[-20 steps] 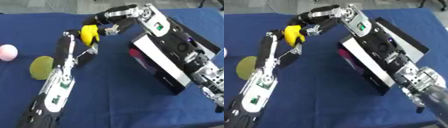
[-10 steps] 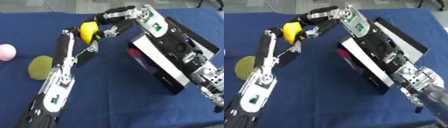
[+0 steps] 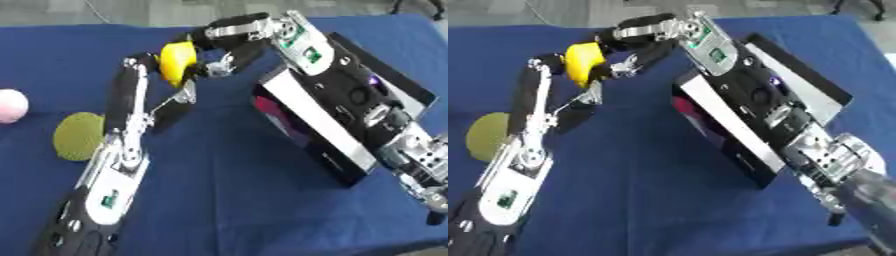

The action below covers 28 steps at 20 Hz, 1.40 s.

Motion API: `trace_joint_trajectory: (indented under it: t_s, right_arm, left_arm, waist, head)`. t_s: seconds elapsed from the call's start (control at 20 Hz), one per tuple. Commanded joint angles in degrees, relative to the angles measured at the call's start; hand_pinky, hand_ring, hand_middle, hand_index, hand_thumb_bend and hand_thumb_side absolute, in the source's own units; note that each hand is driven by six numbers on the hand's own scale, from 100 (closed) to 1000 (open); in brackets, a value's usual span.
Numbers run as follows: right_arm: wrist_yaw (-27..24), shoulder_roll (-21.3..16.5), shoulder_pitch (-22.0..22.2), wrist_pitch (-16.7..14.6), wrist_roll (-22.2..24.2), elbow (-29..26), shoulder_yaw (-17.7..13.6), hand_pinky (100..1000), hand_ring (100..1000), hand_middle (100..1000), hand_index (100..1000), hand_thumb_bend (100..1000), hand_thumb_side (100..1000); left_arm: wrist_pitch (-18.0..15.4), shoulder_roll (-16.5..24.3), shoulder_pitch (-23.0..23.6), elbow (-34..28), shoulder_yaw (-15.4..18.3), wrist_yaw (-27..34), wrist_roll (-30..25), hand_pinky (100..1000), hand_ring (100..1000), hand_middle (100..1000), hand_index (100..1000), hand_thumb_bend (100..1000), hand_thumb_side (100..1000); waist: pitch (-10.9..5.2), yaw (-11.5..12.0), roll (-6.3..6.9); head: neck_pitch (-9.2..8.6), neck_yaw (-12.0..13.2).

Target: Pick up the objects with one hand, pass them to the other hand, and then place them into the box on the other side of the table.

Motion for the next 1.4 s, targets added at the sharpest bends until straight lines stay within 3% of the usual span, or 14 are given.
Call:
trace_joint_trajectory:
  t_s: [0.05, 0.2, 0.5, 0.65, 0.95, 1.2, 1.4]
  right_arm:
    - [-1.7, -0.7, -0.9, 1.5, -0.6, -0.8, -0.2, 1000, 1000, 1000, 1000, 100, 512]
    - [-3.2, -0.7, -0.9, 2.5, -0.6, -1.1, -0.1, 1000, 1000, 1000, 996, 100, 448]
    - [-5.2, -0.7, -0.8, 3.4, 0.3, -1.5, 0.0, 995, 1000, 1000, 880, 100, 318]
    - [-5.3, -0.7, -0.7, 2.9, 0.9, -1.7, 0.0, 986, 1000, 958, 831, 100, 248]
    - [-4.1, -0.7, -0.6, 2.9, 1.6, -1.4, -0.1, 972, 1000, 876, 776, 100, 208]
    - [-4.4, -0.6, -0.6, 3.5, 1.8, -1.4, 0.0, 976, 1000, 858, 755, 100, 202]
    - [-5.1, -0.6, -0.5, 3.8, 2.1, -1.5, 0.0, 976, 1000, 851, 746, 100, 200]
  left_arm:
    - [-0.1, -0.9, -1.0, -0.8, -0.2, -0.2, -0.1, 735, 647, 438, 559, 100, 406]
    - [-0.2, -1.0, -1.0, -0.7, -0.3, -0.2, -0.2, 735, 647, 439, 560, 100, 408]
    - [-0.4, -1.1, -1.0, -0.6, -0.4, -0.2, -0.3, 736, 649, 449, 575, 100, 414]
    - [-0.7, -1.2, -1.0, -0.7, -0.5, -0.2, -0.1, 737, 651, 456, 587, 100, 426]
    - [-1.4, -1.2, -1.1, -1.0, -0.5, -0.2, 1.3, 738, 651, 457, 588, 100, 433]
    - [-2.0, -1.3, -1.0, -0.9, -0.7, -0.1, 1.6, 739, 652, 458, 589, 100, 436]
    - [-2.2, -1.3, -1.0, -0.7, -0.9, -0.2, 1.6, 744, 659, 472, 609, 100, 343]
  waist:
    - [-0.19, -0.1, -0.51]
    - [-0.16, -0.2, -0.46]
    - [-0.17, -0.5, -0.52]
    - [-0.23, -0.6, -0.58]
    - [-0.3, -0.6, -0.66]
    - [-0.3, -0.7, -0.74]
    - [-0.39, -0.9, -0.8]
  head:
    - [-0.36, -0.2]
    - [-0.31, -0.3]
    - [-0.35, -0.5]
    - [-0.37, -0.6]
    - [-0.29, -0.9]
    - [-0.15, -1.1]
    - [-0.05, -1.1]
